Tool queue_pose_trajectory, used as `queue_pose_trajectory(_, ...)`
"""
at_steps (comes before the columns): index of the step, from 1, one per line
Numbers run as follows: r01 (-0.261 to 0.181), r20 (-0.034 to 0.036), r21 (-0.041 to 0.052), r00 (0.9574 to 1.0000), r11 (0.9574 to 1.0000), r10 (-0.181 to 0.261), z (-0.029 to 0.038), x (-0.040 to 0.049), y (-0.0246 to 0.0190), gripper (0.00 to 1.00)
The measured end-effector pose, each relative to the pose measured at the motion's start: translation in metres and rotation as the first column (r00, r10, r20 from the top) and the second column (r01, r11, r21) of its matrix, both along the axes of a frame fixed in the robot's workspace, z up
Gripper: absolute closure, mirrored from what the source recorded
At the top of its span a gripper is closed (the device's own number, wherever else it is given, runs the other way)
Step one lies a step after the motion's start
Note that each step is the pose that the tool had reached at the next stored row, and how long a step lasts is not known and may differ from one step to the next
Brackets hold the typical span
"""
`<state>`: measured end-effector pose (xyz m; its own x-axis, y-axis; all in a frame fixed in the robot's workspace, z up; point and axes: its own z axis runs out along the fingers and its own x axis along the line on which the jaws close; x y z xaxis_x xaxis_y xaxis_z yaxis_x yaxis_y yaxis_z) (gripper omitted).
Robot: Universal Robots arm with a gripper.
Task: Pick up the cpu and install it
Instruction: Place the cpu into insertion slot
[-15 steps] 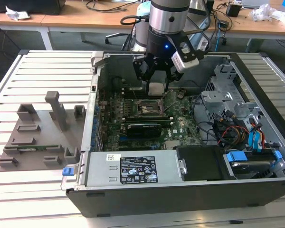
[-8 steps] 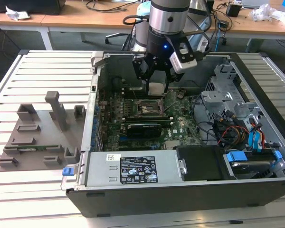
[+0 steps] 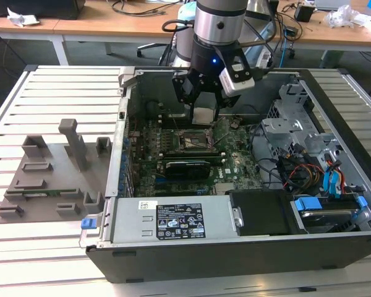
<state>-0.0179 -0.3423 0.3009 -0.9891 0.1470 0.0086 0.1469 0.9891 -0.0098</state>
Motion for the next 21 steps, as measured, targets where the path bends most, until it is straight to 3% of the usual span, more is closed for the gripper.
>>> queue_pose_trajectory(21, 0.080, 0.0000, 0.0000, 0.9968, 0.9968, -0.080, -0.0014, 0.0000, 0.0000, 0.45)
